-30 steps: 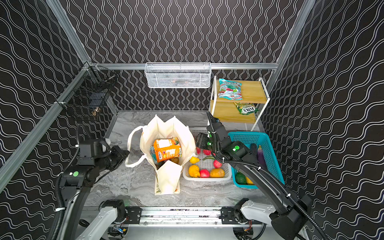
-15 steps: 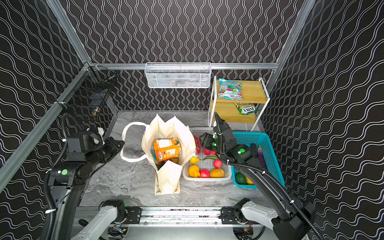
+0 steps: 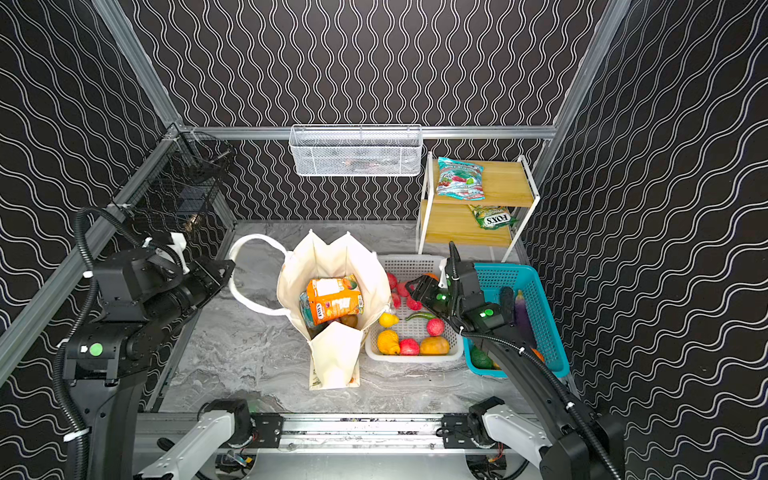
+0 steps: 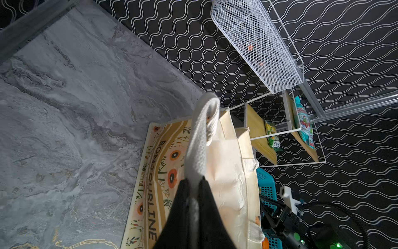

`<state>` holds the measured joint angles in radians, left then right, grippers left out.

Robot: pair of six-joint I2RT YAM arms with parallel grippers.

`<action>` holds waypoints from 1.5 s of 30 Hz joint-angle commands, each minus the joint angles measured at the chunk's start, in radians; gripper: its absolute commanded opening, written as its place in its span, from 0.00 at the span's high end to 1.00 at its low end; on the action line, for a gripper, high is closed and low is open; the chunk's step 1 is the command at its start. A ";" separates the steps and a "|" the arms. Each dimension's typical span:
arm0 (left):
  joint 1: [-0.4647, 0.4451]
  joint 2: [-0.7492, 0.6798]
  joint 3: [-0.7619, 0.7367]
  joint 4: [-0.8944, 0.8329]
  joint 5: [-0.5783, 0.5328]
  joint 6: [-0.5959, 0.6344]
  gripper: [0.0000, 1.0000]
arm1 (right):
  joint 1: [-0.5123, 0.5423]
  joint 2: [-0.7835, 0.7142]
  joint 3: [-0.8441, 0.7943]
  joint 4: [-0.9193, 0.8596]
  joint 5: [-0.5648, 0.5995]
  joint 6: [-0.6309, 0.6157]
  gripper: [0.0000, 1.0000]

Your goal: Place the food into the grocery bag and tie it

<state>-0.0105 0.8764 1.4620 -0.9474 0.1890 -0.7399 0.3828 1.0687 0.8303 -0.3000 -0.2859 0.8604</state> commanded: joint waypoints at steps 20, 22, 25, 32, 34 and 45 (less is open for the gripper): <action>-0.005 -0.012 -0.041 0.038 -0.045 0.025 0.95 | -0.008 0.120 -0.222 0.504 -0.227 0.391 0.37; -0.004 -0.015 -0.044 0.038 -0.045 0.024 0.95 | -0.009 0.130 -0.240 0.544 -0.235 0.423 0.37; -0.005 -0.019 -0.051 0.045 -0.043 0.021 0.95 | -0.004 0.143 -0.253 0.590 -0.241 0.458 0.38; -0.004 -0.019 -0.060 0.056 -0.034 0.016 0.95 | 0.014 0.193 -0.267 0.689 -0.248 0.521 0.38; -0.003 -0.019 -0.061 0.058 -0.032 0.016 0.95 | 0.022 0.212 -0.268 0.715 -0.252 0.534 0.38; -0.004 -0.022 -0.064 0.061 -0.028 0.019 0.95 | 0.048 0.304 -0.237 0.792 -0.247 0.563 0.44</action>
<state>-0.0143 0.8558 1.3987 -0.9283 0.1474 -0.7120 0.4305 1.3602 0.5831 0.4274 -0.5339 1.3994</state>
